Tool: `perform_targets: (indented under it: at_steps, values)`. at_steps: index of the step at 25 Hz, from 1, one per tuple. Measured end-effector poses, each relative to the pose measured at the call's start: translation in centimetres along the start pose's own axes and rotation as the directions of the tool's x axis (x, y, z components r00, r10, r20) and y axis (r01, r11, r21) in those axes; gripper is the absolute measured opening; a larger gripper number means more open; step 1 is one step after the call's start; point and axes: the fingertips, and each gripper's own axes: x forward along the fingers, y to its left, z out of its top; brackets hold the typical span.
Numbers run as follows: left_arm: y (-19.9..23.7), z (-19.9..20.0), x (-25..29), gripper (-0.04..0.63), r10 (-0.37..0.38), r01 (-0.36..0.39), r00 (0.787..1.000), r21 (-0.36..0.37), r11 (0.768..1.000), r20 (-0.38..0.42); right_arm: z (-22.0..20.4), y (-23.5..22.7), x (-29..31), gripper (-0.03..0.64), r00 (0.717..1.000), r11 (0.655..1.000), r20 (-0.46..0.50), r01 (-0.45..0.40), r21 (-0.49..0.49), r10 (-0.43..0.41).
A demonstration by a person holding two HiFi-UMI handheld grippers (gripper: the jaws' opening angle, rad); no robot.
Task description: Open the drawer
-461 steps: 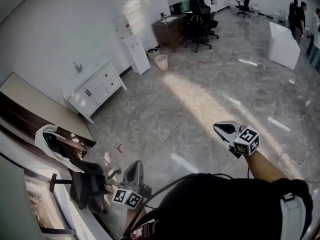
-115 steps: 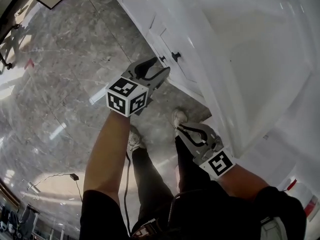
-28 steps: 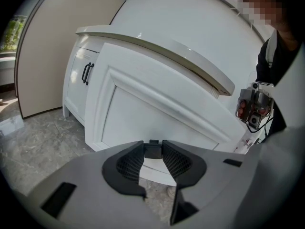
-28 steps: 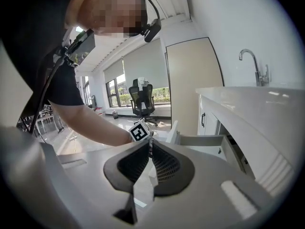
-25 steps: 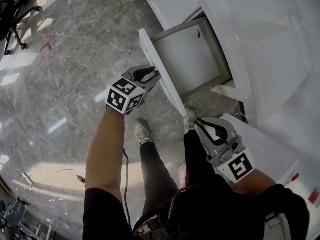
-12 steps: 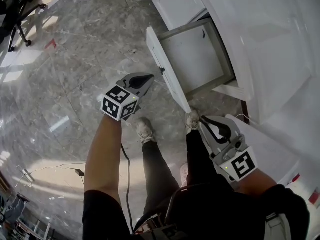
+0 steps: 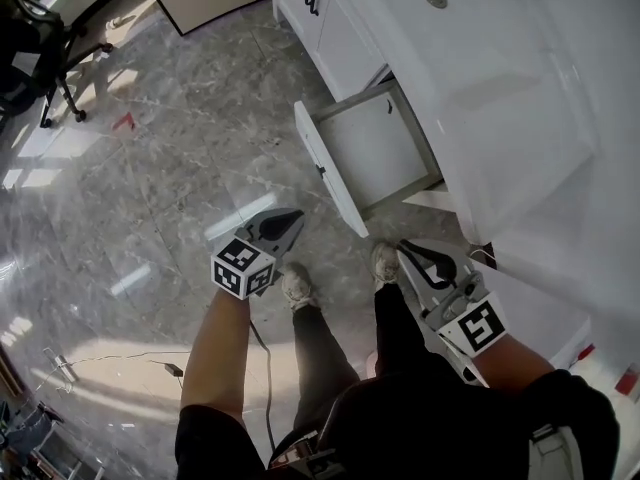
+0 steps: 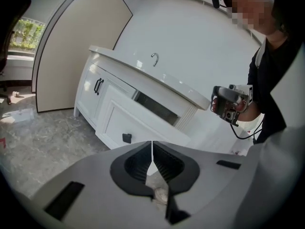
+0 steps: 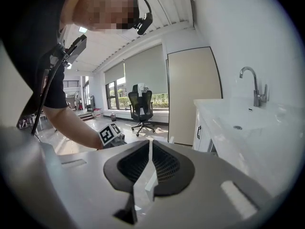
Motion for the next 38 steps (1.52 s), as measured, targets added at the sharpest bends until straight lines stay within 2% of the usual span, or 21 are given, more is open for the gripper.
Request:
perform_targets:
  at_steps: [4,8,15,21,27,32,38]
  values:
    - [-4.3,3.8,-2.7,-0.003,0.008,-0.007,0.998,-0.01,1.0,0.055,4.0,-0.8,-2.1,-0.003,1.0,1.0,0.017,0.01,-0.015,-0.01]
    - [-9.0,9.3,-5.6,-0.003,0.013,-0.017,0.995,0.033,0.999,0.1,8.4,-1.7,-4.3,-0.003,0.999,0.998,0.028,0.02,-0.064,-0.018]
    - [-15.7,18.5,-8.9,-0.003,0.035,-0.059,0.978,0.109,0.992,0.207,14.2,-4.1,-7.7,-0.005,0.997,0.999,0.065,0.034,-0.024,-0.033]
    - [-20.4,25.7,-11.7,-0.003,0.041,-0.079,0.948,0.106,0.991,0.316,17.4,-5.4,-10.5,-0.005,0.999,0.999,0.039,0.033,-0.012,-0.032]
    - [-23.7,31.9,-14.0,-0.003,0.023,-0.088,0.912,0.141,0.986,0.411,20.9,-7.9,-12.3,-0.005,0.996,0.999,0.08,0.043,-0.007,-0.043]
    - [-26.0,36.7,-15.5,-0.003,0.034,-0.129,0.891,0.18,0.975,0.452,24.4,-9.8,-14.3,-0.005,0.995,0.998,0.089,0.055,-0.015,-0.053]
    - [-29.2,41.3,-17.1,-0.003,-0.001,-0.137,0.861,0.233,0.963,0.509,28.5,-11.1,-16.9,-0.004,0.989,0.998,0.131,0.066,-0.023,-0.062]
